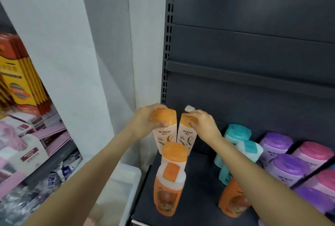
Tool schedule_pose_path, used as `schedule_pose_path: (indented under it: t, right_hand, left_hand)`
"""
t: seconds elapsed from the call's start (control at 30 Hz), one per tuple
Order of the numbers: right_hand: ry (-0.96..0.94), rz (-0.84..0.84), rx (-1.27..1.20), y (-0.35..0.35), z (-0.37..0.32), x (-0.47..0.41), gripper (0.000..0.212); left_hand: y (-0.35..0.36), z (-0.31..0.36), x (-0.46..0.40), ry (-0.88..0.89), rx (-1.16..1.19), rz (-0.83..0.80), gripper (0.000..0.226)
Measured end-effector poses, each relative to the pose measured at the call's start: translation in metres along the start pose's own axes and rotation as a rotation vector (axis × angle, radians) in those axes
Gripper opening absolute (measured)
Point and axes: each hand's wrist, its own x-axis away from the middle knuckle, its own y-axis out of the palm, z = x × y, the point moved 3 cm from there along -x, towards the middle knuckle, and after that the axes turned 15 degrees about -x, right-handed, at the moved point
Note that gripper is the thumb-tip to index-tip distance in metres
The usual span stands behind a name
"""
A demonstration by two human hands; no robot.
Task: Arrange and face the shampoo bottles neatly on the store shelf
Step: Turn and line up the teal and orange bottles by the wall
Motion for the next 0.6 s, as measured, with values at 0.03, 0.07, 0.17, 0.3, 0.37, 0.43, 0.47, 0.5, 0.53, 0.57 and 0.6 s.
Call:
schedule_pose_path:
  t: [0.03, 0.07, 0.17, 0.3, 0.37, 0.43, 0.47, 0.5, 0.53, 0.57, 0.6]
  right_hand:
    - [0.014, 0.014, -0.074, -0.001, -0.006, 0.005, 0.031]
    - [0.038, 0.016, -0.15, -0.002, -0.013, 0.01, 0.029]
    - [0.119, 0.005, -0.322, -0.004, -0.026, 0.023, 0.026]
    - [0.243, 0.022, -0.465, -0.004, -0.033, 0.035, 0.03]
    - [0.31, 0.061, -0.65, -0.003, -0.036, 0.044, 0.029]
    - [0.344, 0.134, -0.878, -0.004, -0.039, 0.054, 0.022]
    - [0.358, 0.171, -0.95, -0.006, -0.042, 0.059, 0.019]
    - [0.382, 0.19, -0.997, -0.009, -0.043, 0.062, 0.018]
    - [0.415, 0.188, -1.035, -0.011, -0.046, 0.067, 0.022]
    - [0.446, 0.169, -1.093, -0.012, -0.048, 0.071, 0.03]
    - [0.466, 0.143, -1.182, -0.012, -0.051, 0.076, 0.035]
  left_hand:
    - [-0.008, 0.002, 0.004, 0.001, 0.023, 0.025, 0.052]
    - [-0.017, 0.004, 0.009, 0.005, 0.049, 0.049, 0.053]
    - [-0.041, 0.013, 0.025, 0.021, 0.106, 0.128, 0.052]
    - [-0.062, 0.022, 0.042, 0.047, 0.166, 0.237, 0.049]
    - [-0.071, 0.022, 0.052, 0.022, 0.269, 0.299, 0.05]
    - [-0.08, 0.022, 0.061, -0.002, 0.363, 0.363, 0.05]
    - [-0.085, 0.023, 0.065, -0.009, 0.403, 0.378, 0.05]
    - [-0.089, 0.025, 0.069, -0.008, 0.446, 0.385, 0.051]
    - [-0.092, 0.027, 0.072, -0.001, 0.498, 0.388, 0.053]
    - [-0.094, 0.028, 0.075, 0.002, 0.553, 0.39, 0.055]
    - [-0.096, 0.031, 0.079, 0.0, 0.607, 0.392, 0.054]
